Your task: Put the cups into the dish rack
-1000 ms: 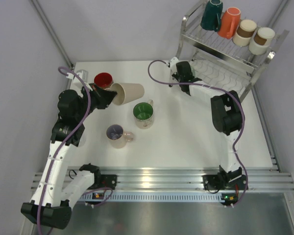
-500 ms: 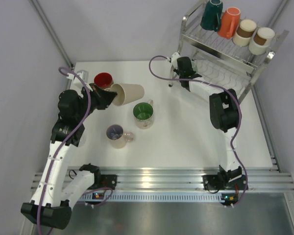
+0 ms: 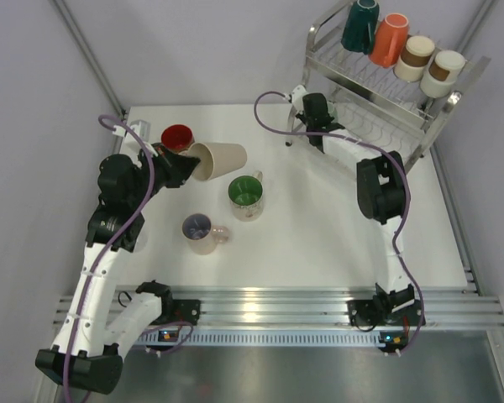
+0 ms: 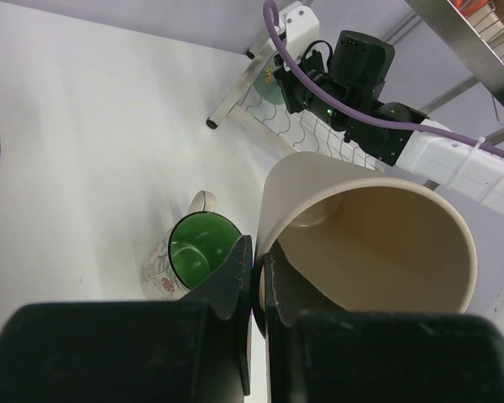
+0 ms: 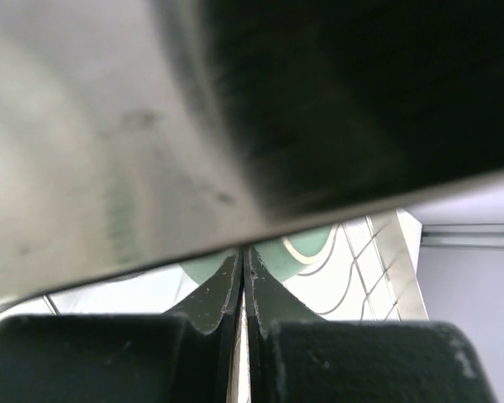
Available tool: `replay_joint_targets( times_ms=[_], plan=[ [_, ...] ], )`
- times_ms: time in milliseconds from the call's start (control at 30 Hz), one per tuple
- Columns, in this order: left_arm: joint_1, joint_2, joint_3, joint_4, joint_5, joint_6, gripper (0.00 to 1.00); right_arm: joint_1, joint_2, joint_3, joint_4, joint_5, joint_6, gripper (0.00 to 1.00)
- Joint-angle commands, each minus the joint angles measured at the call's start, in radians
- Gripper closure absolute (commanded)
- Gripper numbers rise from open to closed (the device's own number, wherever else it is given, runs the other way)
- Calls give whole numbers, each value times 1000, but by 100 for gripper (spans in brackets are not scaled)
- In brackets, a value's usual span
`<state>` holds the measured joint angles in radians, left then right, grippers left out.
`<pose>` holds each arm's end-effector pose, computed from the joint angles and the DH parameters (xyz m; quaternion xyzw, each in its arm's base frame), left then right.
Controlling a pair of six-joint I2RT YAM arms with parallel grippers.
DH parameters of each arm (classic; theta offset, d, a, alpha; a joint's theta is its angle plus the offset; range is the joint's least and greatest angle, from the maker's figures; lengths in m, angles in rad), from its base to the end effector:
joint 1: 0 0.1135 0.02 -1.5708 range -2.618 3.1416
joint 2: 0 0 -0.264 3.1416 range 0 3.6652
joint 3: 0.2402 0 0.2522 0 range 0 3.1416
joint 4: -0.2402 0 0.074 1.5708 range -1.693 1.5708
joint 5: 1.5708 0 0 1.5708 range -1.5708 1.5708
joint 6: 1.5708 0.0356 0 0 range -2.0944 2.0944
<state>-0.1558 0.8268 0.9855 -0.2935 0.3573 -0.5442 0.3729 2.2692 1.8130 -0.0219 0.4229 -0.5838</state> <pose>0.1759 -0.0402 0.3913 -0.0283 0.7498 -0.3477 0.5623 0.4995 0.1797 0.2127 -0.2877 0.7918 -0.2318 0.4863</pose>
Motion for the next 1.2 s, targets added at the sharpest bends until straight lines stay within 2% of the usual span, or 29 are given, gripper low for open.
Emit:
replay_joint_targets(
  times_ms=[0, 267, 667, 1000, 1167],
  plan=[
    [2, -17, 53, 39, -6, -16, 100, -34, 6, -33, 3, 4, 7, 100],
    [2, 5, 55, 39, -18, -11, 100, -26, -36, -142, 94, -58, -20, 100],
    [2, 15, 73, 39, -12, -11, 100, -75, 41, -70, 116, 28, -44, 100],
    [2, 25, 76, 39, -4, -30, 100, -109, 4, -147, 140, 54, -25, 100],
    [1, 26, 74, 39, -1, -37, 100, -127, 9, -130, 129, 51, -4, 100]
  ],
)
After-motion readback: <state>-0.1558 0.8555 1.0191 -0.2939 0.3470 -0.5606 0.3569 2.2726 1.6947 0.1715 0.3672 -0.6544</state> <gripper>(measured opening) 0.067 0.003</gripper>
